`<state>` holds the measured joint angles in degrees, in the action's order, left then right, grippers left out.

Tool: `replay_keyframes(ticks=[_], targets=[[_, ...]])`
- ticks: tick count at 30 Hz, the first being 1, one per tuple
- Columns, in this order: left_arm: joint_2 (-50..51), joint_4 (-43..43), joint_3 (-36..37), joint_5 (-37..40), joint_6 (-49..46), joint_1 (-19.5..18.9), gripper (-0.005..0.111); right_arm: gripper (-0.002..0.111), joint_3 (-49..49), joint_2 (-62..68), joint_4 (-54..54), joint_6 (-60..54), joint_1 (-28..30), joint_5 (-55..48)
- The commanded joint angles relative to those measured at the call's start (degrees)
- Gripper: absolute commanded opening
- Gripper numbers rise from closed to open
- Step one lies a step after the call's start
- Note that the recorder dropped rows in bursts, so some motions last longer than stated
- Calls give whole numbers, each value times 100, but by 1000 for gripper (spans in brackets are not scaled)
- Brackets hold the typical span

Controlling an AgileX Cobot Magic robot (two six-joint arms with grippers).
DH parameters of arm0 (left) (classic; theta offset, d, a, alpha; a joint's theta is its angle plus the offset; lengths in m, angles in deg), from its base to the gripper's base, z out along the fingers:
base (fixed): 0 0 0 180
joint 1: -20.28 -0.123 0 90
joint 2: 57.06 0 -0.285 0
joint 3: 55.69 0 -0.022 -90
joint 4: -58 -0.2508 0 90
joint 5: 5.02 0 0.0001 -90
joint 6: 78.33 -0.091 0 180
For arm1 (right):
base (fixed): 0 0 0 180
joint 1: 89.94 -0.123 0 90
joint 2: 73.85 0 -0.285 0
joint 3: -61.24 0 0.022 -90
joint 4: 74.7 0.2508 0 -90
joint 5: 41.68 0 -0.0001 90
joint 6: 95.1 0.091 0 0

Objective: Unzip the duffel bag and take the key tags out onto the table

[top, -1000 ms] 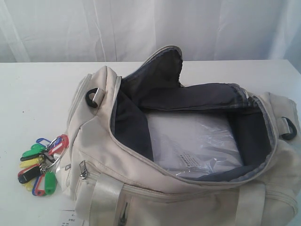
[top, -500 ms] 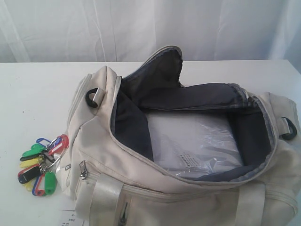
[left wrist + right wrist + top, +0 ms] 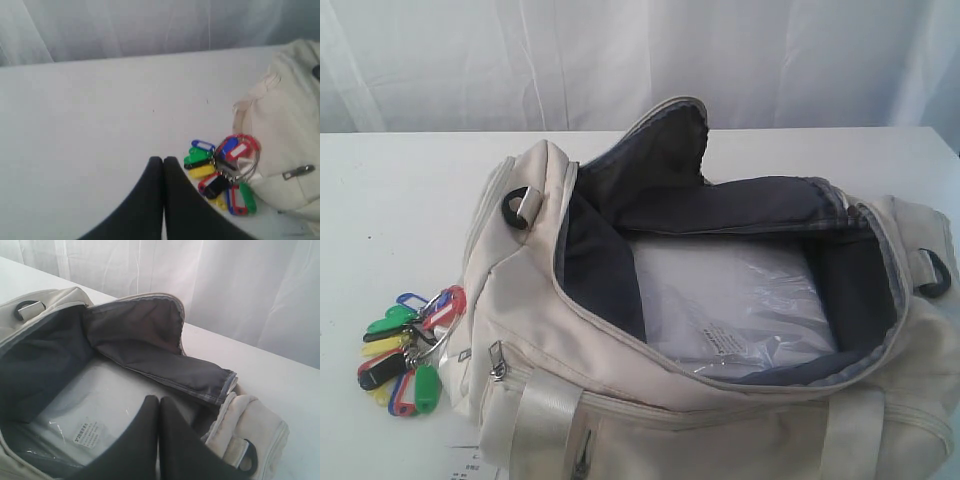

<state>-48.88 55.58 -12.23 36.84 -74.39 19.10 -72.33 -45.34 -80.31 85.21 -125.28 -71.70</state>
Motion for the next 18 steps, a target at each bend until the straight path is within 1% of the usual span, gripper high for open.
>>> replay_keyframes(ticks=[1, 4, 7, 10, 14, 18], targets=[[-39, 42, 785, -146, -10, -1, 0, 0, 15, -16, -42, -31, -5, 53], [-39, 45, 1257, -1437, -100, -12, 0, 0, 15, -16, -42, -31, -5, 53], [-39, 45, 1691, -2451, -100, -12, 0, 0, 15, -16, -42, -31, -5, 53], [-39, 45, 2136, -3230, -100, -12, 0, 0, 15, -16, -42, -31, -5, 53], [-39, 45, 2715, -3835, -100, -12, 0, 0, 15, -16, -42, -31, -5, 53], [-39, 45, 3284, -3948, -100, -12, 0, 0, 15, -16, -42, -31, -5, 53]])
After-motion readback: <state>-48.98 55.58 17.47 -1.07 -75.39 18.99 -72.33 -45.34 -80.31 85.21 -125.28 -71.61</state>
